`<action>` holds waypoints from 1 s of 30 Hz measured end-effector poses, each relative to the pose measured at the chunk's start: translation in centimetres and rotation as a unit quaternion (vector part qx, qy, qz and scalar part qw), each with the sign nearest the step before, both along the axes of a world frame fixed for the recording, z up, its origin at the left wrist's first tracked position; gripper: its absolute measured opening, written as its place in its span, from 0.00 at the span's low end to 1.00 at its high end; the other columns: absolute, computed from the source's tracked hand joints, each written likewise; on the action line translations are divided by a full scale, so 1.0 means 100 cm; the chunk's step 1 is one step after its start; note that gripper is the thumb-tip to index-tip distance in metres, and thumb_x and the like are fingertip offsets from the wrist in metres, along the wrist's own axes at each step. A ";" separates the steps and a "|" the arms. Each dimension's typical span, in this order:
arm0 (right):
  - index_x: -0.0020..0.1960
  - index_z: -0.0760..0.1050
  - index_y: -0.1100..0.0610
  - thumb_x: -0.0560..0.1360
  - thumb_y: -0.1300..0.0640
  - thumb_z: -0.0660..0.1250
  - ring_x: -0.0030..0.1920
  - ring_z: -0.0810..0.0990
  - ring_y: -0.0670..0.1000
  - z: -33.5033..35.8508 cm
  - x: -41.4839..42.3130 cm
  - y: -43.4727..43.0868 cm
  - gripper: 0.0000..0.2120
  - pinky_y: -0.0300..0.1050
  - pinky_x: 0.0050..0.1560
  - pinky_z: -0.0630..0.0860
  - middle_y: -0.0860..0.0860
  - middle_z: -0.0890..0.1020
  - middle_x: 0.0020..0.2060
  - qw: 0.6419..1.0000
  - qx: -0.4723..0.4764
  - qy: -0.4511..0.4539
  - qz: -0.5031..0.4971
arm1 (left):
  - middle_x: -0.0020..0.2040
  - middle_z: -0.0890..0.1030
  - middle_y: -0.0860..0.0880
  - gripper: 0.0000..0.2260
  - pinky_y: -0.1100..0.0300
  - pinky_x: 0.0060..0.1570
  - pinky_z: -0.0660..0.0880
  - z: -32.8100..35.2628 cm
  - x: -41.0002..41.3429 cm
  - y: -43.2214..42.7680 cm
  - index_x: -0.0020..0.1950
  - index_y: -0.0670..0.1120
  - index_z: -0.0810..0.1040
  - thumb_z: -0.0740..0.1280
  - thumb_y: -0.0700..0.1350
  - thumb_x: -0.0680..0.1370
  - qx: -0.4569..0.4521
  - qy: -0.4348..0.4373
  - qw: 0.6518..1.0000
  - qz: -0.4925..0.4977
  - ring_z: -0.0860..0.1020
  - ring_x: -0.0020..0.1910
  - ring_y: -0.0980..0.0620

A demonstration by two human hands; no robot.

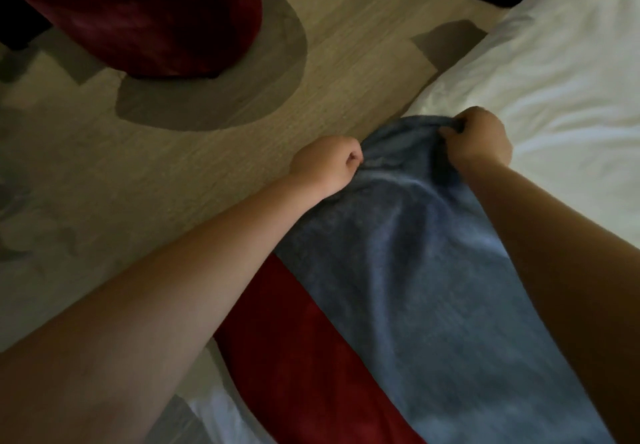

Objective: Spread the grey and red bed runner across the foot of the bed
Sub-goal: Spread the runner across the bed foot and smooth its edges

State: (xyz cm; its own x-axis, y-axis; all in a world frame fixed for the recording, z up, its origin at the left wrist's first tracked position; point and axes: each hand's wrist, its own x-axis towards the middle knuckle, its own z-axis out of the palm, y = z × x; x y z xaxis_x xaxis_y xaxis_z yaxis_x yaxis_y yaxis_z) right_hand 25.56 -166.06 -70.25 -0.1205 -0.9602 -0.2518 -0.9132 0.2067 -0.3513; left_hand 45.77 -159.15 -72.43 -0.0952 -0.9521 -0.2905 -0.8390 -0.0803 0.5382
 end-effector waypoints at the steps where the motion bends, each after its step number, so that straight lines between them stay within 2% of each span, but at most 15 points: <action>1: 0.55 0.75 0.56 0.78 0.49 0.62 0.53 0.77 0.60 -0.001 -0.002 0.000 0.12 0.53 0.54 0.72 0.58 0.79 0.51 1.000 0.012 0.003 0.020 | 0.53 0.81 0.50 0.09 0.53 0.51 0.76 0.000 -0.003 -0.002 0.54 0.49 0.80 0.60 0.45 0.80 0.001 0.000 1.000 -0.001 0.78 0.51 0.49; 3: 0.52 0.75 0.56 0.77 0.44 0.60 0.46 0.76 0.57 -0.002 -0.006 -0.002 0.16 0.51 0.49 0.72 0.55 0.79 0.45 0.998 0.045 -0.009 0.045 | 0.51 0.81 0.51 0.08 0.53 0.49 0.76 -0.001 -0.009 -0.006 0.53 0.49 0.79 0.61 0.48 0.79 0.002 -0.007 1.000 -0.014 0.78 0.49 0.50; 5: 0.45 0.76 0.59 0.76 0.41 0.60 0.41 0.78 0.56 0.001 -0.013 -0.004 0.20 0.51 0.46 0.75 0.54 0.80 0.38 0.998 0.052 -0.027 0.013 | 0.48 0.80 0.52 0.11 0.55 0.45 0.75 -0.004 -0.014 -0.007 0.53 0.50 0.78 0.65 0.55 0.77 0.011 -0.011 1.000 -0.021 0.78 0.47 0.52; 7: 0.40 0.78 0.61 0.73 0.46 0.64 0.39 0.80 0.59 0.004 -0.024 -0.005 0.17 0.51 0.43 0.78 0.56 0.80 0.35 0.998 0.066 -0.006 -0.001 | 0.46 0.79 0.54 0.18 0.57 0.42 0.74 -0.007 -0.019 -0.006 0.51 0.49 0.78 0.70 0.61 0.70 0.049 -0.014 0.999 -0.018 0.77 0.44 0.53; 9: 0.39 0.78 0.62 0.73 0.51 0.67 0.41 0.80 0.60 0.002 -0.030 -0.002 0.14 0.48 0.40 0.75 0.57 0.79 0.34 0.996 0.079 0.028 0.025 | 0.44 0.79 0.52 0.20 0.58 0.41 0.73 -0.010 -0.021 -0.003 0.49 0.47 0.79 0.75 0.59 0.66 0.077 -0.025 0.996 -0.025 0.77 0.43 0.51; 13: 0.50 0.79 0.58 0.76 0.50 0.66 0.52 0.78 0.61 -0.001 -0.018 -0.008 0.12 0.48 0.45 0.70 0.58 0.80 0.49 0.996 -0.013 0.052 0.075 | 0.43 0.81 0.46 0.15 0.60 0.41 0.70 -0.007 -0.015 -0.006 0.48 0.42 0.81 0.78 0.45 0.65 0.068 -0.013 0.998 -0.005 0.80 0.45 0.46; 15: 0.51 0.79 0.57 0.76 0.50 0.64 0.51 0.78 0.61 -0.001 -0.012 -0.016 0.11 0.48 0.43 0.69 0.58 0.80 0.50 0.996 -0.058 0.042 0.057 | 0.46 0.82 0.44 0.15 0.59 0.42 0.71 -0.004 -0.010 -0.010 0.49 0.42 0.81 0.78 0.41 0.65 0.050 0.002 0.998 0.022 0.80 0.46 0.45; 17: 0.54 0.77 0.57 0.77 0.51 0.63 0.51 0.77 0.61 -0.007 -0.010 -0.018 0.11 0.48 0.44 0.70 0.59 0.80 0.50 0.998 -0.038 0.023 0.038 | 0.48 0.82 0.44 0.14 0.59 0.43 0.71 -0.003 -0.009 -0.009 0.52 0.43 0.80 0.75 0.39 0.68 0.016 0.001 0.999 0.034 0.80 0.48 0.45; 19: 0.57 0.75 0.58 0.77 0.53 0.62 0.52 0.77 0.61 -0.012 -0.007 -0.012 0.12 0.51 0.46 0.71 0.59 0.78 0.52 0.998 0.019 0.035 0.039 | 0.50 0.81 0.45 0.14 0.59 0.45 0.71 -0.006 -0.009 0.001 0.56 0.45 0.78 0.71 0.38 0.71 -0.013 -0.009 0.999 0.028 0.79 0.49 0.46; 21: 0.61 0.71 0.59 0.77 0.55 0.62 0.55 0.75 0.61 -0.011 -0.002 -0.003 0.15 0.54 0.50 0.71 0.60 0.76 0.55 0.996 0.012 0.077 0.050 | 0.49 0.80 0.47 0.12 0.60 0.43 0.69 -0.008 -0.007 0.015 0.55 0.46 0.77 0.70 0.41 0.72 -0.039 -0.017 0.999 0.022 0.78 0.49 0.47; 24: 0.67 0.67 0.58 0.75 0.57 0.63 0.61 0.70 0.62 -0.001 0.003 0.015 0.20 0.58 0.58 0.68 0.60 0.72 0.61 0.981 -0.073 0.142 0.108 | 0.51 0.78 0.48 0.12 0.60 0.42 0.69 -0.011 -0.001 0.037 0.56 0.45 0.76 0.69 0.49 0.75 -0.046 -0.043 0.998 0.023 0.77 0.50 0.48; 26: 0.70 0.64 0.57 0.76 0.54 0.63 0.64 0.68 0.61 0.005 0.007 0.032 0.24 0.59 0.62 0.66 0.60 0.70 0.64 0.971 -0.101 0.151 0.158 | 0.58 0.77 0.45 0.19 0.55 0.49 0.74 -0.011 0.003 0.052 0.63 0.45 0.73 0.65 0.54 0.77 -0.038 -0.072 0.996 0.019 0.76 0.55 0.46; 28: 0.73 0.60 0.55 0.77 0.48 0.62 0.69 0.63 0.60 0.008 0.013 0.054 0.28 0.62 0.68 0.60 0.59 0.66 0.68 0.964 -0.096 0.152 0.196 | 0.63 0.74 0.45 0.24 0.51 0.56 0.73 -0.008 0.003 0.068 0.69 0.46 0.68 0.62 0.57 0.78 -0.056 -0.097 0.994 0.005 0.73 0.61 0.44; 30: 0.75 0.58 0.54 0.78 0.45 0.59 0.73 0.59 0.59 0.008 0.020 0.078 0.29 0.64 0.70 0.56 0.58 0.63 0.71 0.961 -0.073 0.144 0.225 | 0.65 0.73 0.46 0.25 0.51 0.58 0.72 -0.002 0.002 0.082 0.71 0.47 0.65 0.60 0.58 0.78 -0.086 -0.116 0.989 -0.023 0.71 0.63 0.45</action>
State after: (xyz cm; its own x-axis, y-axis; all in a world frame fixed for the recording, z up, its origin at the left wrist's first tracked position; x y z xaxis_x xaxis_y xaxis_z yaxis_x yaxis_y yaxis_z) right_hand 27.56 -158.23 -69.45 0.2701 -0.9542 -0.1288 -0.9624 -0.2635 -0.0666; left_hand 45.95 -150.95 -72.63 -0.0901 -0.9856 -0.1431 -0.9419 0.0376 0.3337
